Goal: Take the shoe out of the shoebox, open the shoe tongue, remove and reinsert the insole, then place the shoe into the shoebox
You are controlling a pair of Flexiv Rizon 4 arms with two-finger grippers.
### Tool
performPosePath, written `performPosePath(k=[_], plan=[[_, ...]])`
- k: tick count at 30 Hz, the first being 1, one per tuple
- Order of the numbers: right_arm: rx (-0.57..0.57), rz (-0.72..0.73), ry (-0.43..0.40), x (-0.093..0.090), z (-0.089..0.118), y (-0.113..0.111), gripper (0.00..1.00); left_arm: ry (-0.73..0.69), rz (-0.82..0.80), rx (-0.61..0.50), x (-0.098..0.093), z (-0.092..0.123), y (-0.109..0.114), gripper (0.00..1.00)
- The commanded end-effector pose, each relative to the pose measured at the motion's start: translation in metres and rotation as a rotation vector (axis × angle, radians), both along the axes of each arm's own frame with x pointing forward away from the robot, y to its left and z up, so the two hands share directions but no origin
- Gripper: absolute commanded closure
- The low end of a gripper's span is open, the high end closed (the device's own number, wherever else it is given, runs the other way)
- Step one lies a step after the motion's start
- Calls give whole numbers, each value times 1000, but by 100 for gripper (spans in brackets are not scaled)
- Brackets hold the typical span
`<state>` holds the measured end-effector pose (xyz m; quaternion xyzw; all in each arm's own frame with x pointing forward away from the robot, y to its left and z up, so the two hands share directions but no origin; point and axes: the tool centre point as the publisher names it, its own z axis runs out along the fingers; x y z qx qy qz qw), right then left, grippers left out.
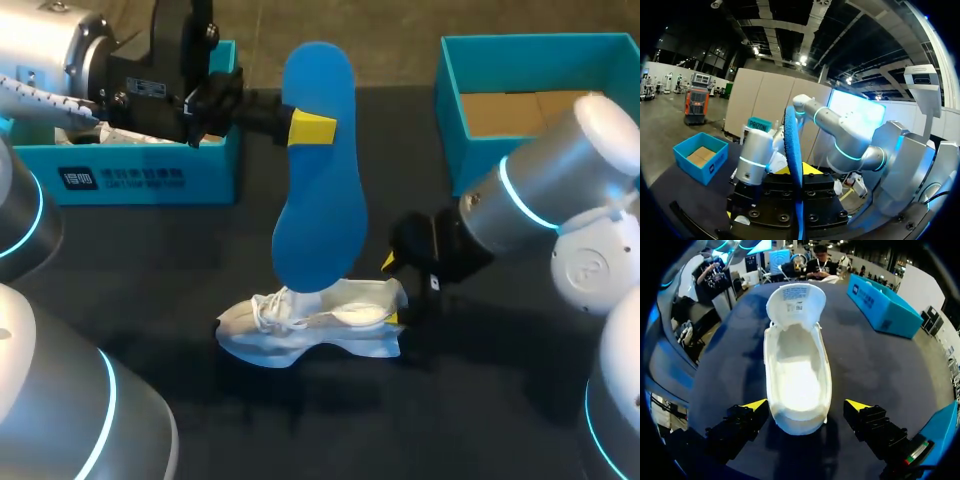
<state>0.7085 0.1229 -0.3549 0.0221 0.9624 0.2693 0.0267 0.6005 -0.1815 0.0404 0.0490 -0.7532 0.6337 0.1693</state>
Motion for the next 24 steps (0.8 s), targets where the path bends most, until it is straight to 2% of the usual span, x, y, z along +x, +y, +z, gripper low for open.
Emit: performPosePath(k=[1,12,24], plan=[[-462,-26,29,-3,8,1,0,0,1,0,-1,-1,0,100],[-584,-16,64,-8,10,4,0,0,1,0,-1,-1,0,100],[-584,-4,64,-10,11,13,0,0,1,0,-1,-1,0,100]])
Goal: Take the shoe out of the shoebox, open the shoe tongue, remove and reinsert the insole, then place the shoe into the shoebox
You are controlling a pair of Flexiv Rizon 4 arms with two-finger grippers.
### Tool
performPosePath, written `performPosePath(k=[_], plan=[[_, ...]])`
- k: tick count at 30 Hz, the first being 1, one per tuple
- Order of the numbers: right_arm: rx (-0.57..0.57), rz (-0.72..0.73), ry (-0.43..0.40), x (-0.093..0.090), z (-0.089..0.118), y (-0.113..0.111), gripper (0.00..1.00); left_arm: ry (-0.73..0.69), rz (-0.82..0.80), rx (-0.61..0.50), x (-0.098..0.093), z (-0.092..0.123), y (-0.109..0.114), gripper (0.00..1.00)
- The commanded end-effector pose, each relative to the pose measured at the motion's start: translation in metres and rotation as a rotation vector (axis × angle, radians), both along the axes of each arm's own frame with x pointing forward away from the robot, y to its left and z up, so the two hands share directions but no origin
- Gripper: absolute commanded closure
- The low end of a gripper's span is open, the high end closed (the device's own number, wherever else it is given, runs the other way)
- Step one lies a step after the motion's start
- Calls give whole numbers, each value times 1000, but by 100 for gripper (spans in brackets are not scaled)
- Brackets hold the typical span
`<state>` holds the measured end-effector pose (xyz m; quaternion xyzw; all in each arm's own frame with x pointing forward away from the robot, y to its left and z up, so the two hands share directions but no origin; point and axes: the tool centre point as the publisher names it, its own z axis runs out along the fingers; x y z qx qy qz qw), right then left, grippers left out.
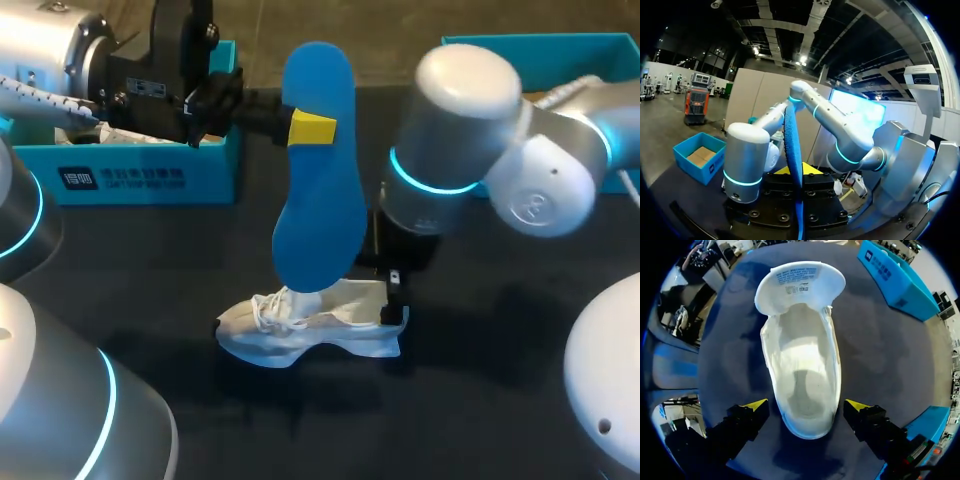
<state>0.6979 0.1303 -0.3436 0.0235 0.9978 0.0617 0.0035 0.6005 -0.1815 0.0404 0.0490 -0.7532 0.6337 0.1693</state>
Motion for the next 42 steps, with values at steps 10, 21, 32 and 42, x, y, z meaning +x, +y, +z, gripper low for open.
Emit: performPosePath(k=[10,21,32,42], plan=[[-158,13,-8,-1,7,13,0,0,1,0,-1,-1,0,100],[-144,44,-36,7,16,22,0,0,1,0,-1,-1,0,100],[-130,105,-51,29,9,47,0,0,1,0,-1,-1,0,100],[-116,112,-54,40,-16,56,0,0,1,0,-1,-1,0,100]])
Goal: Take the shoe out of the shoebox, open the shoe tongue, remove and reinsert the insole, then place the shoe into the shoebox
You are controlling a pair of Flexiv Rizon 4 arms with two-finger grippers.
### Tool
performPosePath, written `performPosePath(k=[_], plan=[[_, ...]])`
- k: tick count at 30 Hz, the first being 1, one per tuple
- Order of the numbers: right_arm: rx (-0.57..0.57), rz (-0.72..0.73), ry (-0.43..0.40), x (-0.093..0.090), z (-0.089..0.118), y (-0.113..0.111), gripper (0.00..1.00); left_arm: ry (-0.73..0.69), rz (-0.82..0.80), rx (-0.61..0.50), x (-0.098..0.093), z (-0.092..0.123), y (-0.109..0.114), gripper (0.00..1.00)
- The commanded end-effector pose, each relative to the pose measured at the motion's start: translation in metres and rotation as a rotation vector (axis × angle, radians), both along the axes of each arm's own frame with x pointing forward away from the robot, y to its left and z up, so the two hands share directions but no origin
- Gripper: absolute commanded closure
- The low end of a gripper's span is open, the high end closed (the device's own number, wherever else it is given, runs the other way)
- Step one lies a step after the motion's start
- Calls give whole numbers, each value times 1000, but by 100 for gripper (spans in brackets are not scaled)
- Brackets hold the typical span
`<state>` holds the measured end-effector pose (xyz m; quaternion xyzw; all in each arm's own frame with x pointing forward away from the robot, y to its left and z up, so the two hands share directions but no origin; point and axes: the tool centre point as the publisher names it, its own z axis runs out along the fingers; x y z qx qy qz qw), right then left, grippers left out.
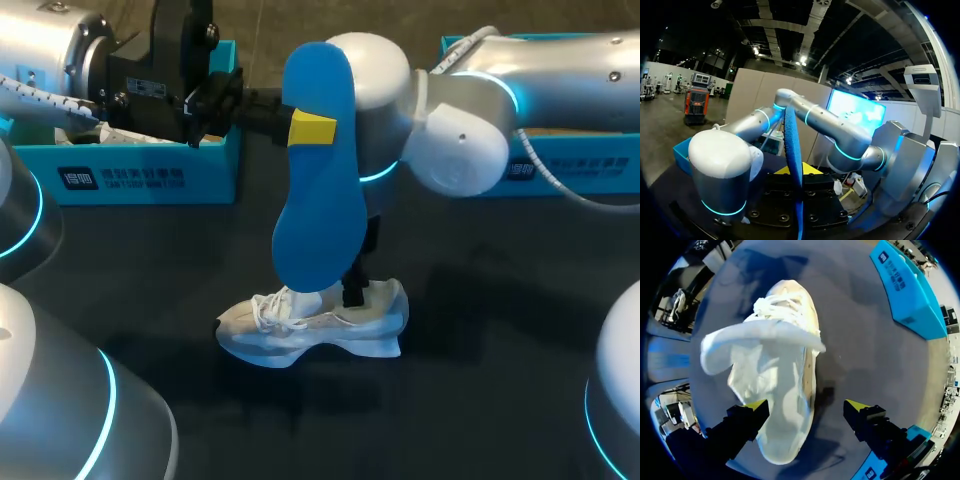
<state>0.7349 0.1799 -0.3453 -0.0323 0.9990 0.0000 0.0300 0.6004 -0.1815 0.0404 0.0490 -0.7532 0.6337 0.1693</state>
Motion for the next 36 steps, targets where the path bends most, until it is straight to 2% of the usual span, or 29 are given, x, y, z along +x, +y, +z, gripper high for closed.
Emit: performPosePath(k=[1,12,18,19,20,21,22,23,24,36], plan=[[16,7,5,3,-16,7,0,0,1,0,-1,-1,0,100],[54,-3,22,7,-41,-5,0,0,1,0,-1,-1,0,100],[66,-10,32,9,-48,-10,0,0,1,0,-1,-1,0,100],[73,-3,39,9,-49,-10,22,0,1,0,-1,-1,0,100],[76,-2,40,9,-49,-10,52,0,1,0,-1,-1,0,100],[76,-3,40,9,-51,-9,65,0,1,0,-1,-1,0,100],[76,-3,40,9,-52,-9,68,0,1,0,-1,-1,0,100],[77,-3,41,10,-52,-8,88,0,1,0,-1,-1,0,100],[79,-4,41,10,-53,-8,100,0,1,0,-1,-1,0,100],[77,-13,21,10,-44,-3,100,0,1,0,-1,-1,0,100]])
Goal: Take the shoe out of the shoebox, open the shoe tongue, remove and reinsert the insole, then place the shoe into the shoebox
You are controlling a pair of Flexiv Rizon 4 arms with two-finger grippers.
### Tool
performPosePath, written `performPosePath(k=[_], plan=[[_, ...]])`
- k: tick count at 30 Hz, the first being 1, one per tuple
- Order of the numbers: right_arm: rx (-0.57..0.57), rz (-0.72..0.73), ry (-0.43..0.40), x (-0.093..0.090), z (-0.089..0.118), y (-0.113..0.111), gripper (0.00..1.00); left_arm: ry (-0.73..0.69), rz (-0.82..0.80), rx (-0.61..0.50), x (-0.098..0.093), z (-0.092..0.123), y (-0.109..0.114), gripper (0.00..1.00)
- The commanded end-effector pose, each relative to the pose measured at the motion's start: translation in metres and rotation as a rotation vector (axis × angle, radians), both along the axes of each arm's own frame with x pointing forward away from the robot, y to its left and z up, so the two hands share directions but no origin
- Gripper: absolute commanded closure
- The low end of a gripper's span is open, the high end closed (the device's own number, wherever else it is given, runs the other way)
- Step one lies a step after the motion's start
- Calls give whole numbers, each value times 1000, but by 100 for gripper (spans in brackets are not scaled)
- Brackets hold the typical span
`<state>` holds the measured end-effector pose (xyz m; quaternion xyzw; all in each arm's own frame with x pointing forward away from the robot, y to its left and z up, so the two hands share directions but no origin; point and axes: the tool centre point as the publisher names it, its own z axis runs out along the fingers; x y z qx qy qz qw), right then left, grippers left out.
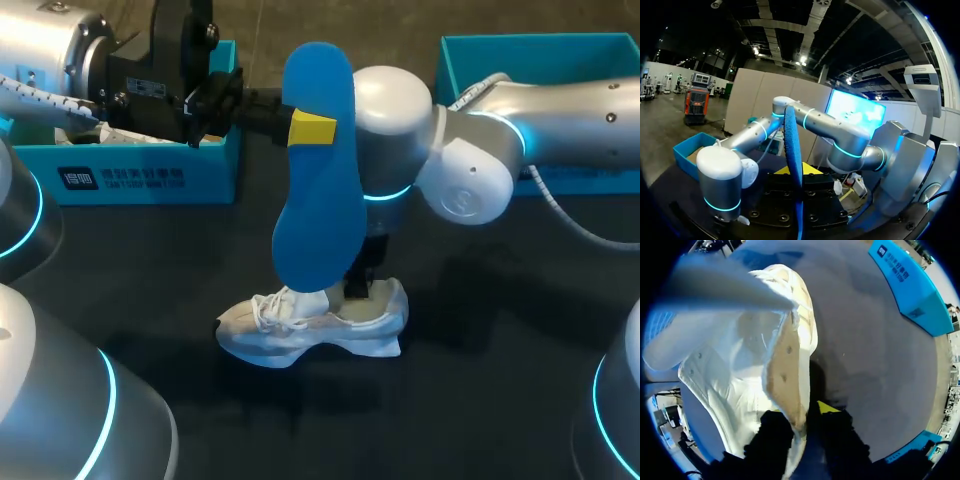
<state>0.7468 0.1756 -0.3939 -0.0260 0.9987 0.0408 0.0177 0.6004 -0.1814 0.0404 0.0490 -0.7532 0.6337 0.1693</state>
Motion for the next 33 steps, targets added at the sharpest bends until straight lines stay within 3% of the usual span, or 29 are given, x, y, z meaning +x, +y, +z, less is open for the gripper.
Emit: performPosePath(k=[1,20,25,33], plan=[[-7,-4,-4,-2,5,2,100,0,1,0,-1,-1,0,100],[-25,-133,60,-12,47,-1,100,0,1,0,-1,-1,0,100],[-47,-139,70,-26,61,3,100,0,1,0,-1,-1,0,100],[-47,-139,70,-26,61,3,100,0,1,0,-1,-1,0,100]])
